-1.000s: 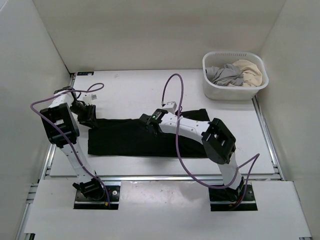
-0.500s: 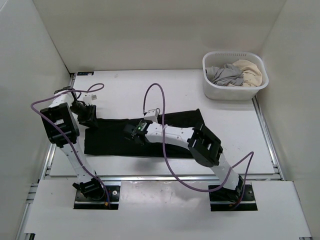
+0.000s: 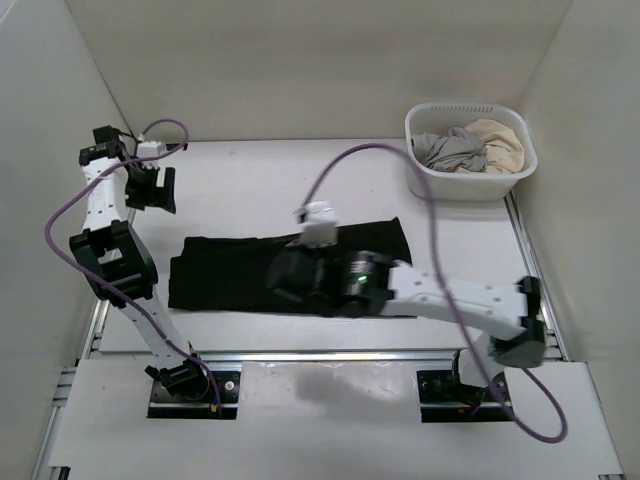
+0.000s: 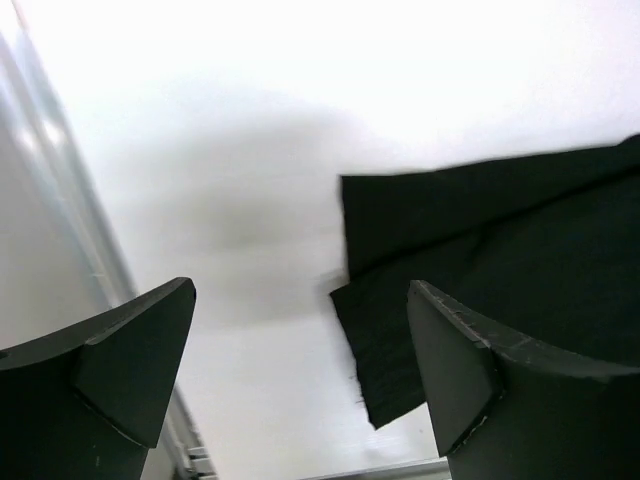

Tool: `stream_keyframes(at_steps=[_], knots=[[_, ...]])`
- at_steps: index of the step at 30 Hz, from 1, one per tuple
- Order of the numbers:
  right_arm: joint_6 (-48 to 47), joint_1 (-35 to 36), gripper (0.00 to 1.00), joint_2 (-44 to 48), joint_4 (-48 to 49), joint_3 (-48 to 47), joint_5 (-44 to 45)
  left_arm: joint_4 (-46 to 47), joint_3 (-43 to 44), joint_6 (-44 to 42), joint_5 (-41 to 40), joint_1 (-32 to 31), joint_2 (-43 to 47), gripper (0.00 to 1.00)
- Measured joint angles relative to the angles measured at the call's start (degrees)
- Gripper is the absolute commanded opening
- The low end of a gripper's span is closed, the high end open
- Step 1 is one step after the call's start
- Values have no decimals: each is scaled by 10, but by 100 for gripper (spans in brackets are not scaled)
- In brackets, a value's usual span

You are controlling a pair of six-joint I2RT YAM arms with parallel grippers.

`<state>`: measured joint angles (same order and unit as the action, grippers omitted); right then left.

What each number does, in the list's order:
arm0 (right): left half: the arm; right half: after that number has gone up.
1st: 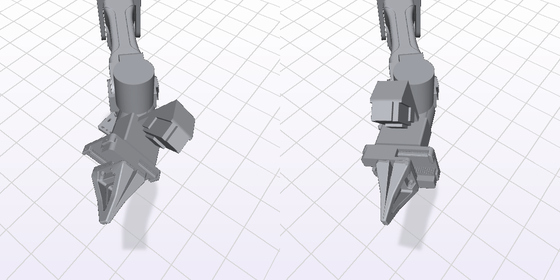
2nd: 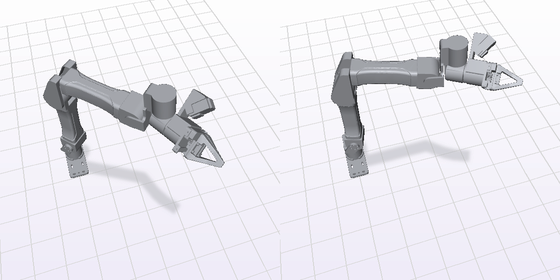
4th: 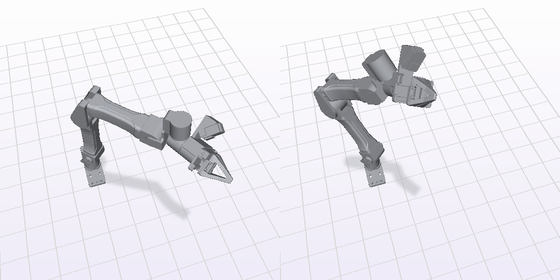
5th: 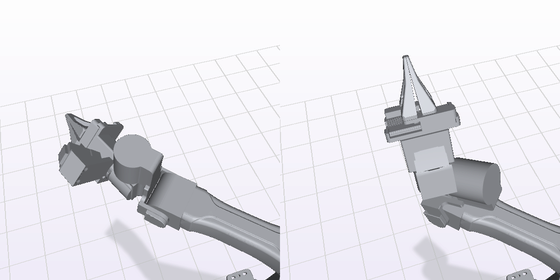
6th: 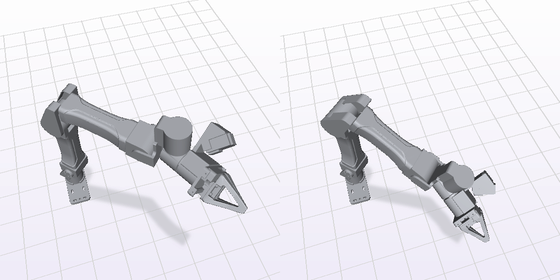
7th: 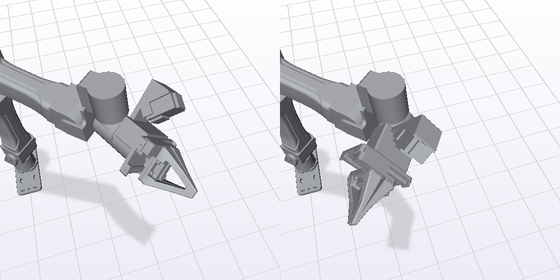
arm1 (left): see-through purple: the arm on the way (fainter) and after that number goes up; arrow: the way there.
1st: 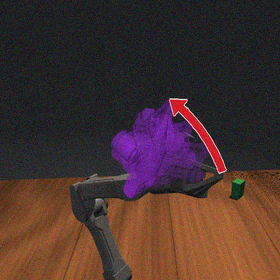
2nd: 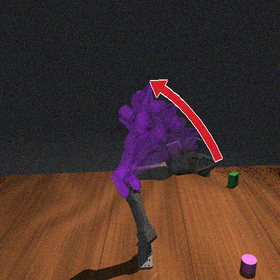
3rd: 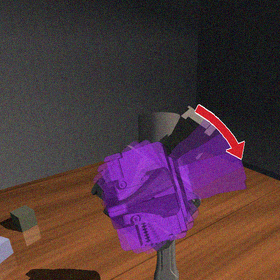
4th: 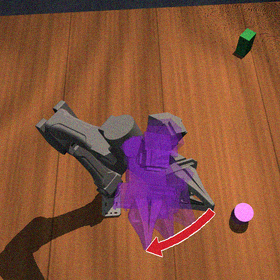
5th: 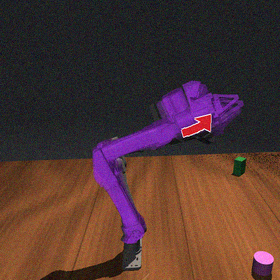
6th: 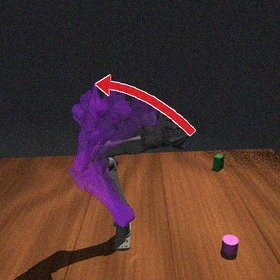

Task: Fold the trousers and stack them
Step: Fold the trousers

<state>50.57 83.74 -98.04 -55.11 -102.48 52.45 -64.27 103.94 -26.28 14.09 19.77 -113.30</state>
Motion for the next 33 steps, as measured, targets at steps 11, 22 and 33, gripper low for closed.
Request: stream_keyframes(at_steps=[11, 22, 33], knots=[[-13, -465, 99, 252, 85, 444, -201, -74, 8, -29, 30, -16, 103, 91], [-182, -726, 99, 155, 293, 578, -535, -54, -164, -37, -7, -22, 95, 91], [-227, -776, 60, 44, 377, 533, -681, -5, -175, -19, -10, -22, 96, 91]])
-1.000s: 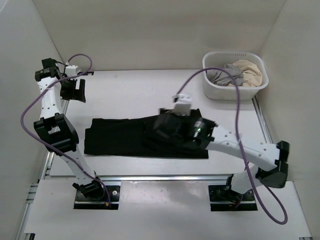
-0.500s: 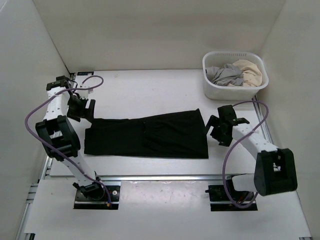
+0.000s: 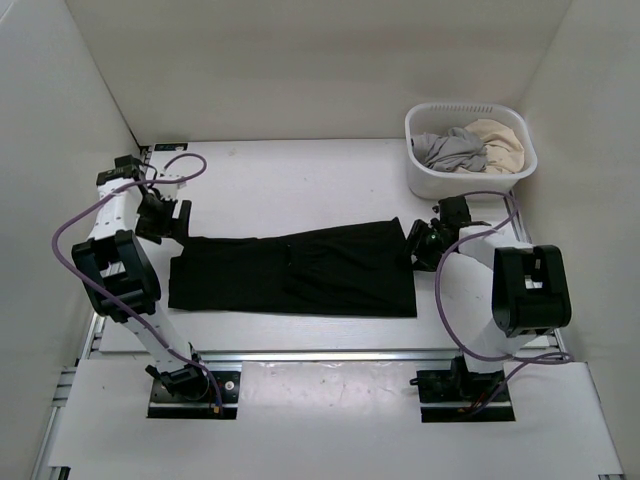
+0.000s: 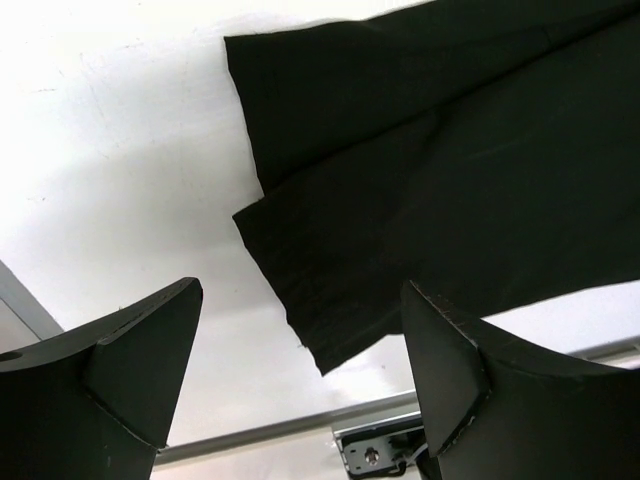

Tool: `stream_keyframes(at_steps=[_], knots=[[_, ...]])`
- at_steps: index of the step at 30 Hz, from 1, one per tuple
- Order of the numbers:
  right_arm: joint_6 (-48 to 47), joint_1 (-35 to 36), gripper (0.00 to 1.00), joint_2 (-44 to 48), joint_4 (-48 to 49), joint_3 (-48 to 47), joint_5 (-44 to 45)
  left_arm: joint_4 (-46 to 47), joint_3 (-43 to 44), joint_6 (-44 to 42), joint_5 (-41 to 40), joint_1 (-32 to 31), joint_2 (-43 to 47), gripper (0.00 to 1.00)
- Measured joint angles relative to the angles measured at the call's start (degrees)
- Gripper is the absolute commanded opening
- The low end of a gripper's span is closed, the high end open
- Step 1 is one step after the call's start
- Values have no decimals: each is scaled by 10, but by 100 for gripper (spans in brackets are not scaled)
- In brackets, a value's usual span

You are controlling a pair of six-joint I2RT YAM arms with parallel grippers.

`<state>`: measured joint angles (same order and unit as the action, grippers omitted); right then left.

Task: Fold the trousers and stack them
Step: Fold the trousers

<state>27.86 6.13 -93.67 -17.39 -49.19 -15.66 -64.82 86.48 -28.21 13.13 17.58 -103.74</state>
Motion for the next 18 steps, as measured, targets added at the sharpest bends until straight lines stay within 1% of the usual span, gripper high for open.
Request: stream_keyframes(at_steps=[1, 5, 7, 8, 10, 12, 16, 17, 18], knots=[[0, 1, 64, -9, 7, -4, -19, 5, -4, 1, 0, 0, 0, 91], [-1, 8, 64, -24, 27, -9, -64, 20, -34, 2, -4, 0, -1, 91], [-2, 11, 58, -26, 30, -9, -71, 22, -45, 2, -5, 2, -1, 91], [-3, 11, 44, -28, 30, -8, -74, 23, -48, 2, -5, 3, -1, 91], [-9, 13, 21, -31, 33, 2, -70, 26, -50, 2, -5, 5, -1, 91], [-3, 12, 0, -37, 35, 12, -80, 28, -51, 2, -2, 8, -1, 91], [6, -3, 0, -34, 34, 23, -93, 34, -54, 3, 6, 15, -1, 91], [8, -11, 0, -29, 28, 27, -91, 35, -57, 3, 8, 17, -1, 89], [9, -23, 0, -19, 17, 31, -84, 36, -61, 3, 11, 18, -2, 89]])
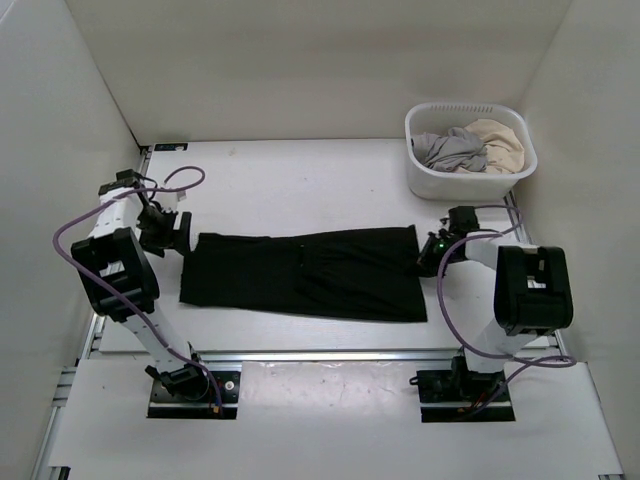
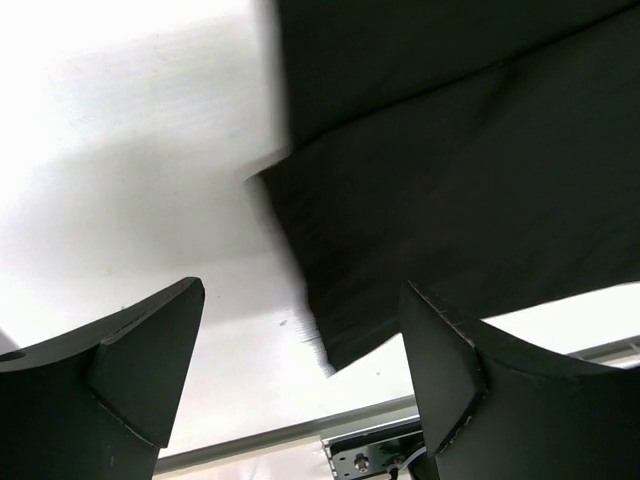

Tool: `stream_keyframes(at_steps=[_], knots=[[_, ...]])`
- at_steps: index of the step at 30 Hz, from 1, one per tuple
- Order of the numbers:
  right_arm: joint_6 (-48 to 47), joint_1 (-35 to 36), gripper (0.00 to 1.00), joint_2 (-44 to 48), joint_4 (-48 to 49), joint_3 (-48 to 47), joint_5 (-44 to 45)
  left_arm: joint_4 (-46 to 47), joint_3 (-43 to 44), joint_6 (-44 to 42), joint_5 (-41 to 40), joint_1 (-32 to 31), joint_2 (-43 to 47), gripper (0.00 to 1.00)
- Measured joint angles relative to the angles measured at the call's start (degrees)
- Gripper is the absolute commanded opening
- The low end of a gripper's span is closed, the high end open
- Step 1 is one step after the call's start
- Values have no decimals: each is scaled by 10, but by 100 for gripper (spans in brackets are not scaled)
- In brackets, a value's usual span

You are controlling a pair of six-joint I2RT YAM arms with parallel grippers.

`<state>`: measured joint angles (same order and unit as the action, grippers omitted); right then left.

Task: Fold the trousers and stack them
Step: Fold the trousers

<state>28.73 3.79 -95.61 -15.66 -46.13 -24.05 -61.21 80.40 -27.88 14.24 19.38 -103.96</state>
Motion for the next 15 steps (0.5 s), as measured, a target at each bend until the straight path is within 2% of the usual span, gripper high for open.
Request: stream_keyframes(at_steps=[4, 7, 10, 15], knots=[[-10, -78, 0, 41, -74, 0, 70, 4, -18, 2, 13, -11, -14, 88], [-35, -141, 0, 70, -160, -37, 141, 7, -20, 6, 26, -41, -36, 88], [-66, -160, 0, 83, -248, -120, 200, 13, -16, 15, 34, -86, -64, 88], [-102, -149, 0, 87, -371, -301, 261, 17, 36, 35, 69, -182, -124, 89]])
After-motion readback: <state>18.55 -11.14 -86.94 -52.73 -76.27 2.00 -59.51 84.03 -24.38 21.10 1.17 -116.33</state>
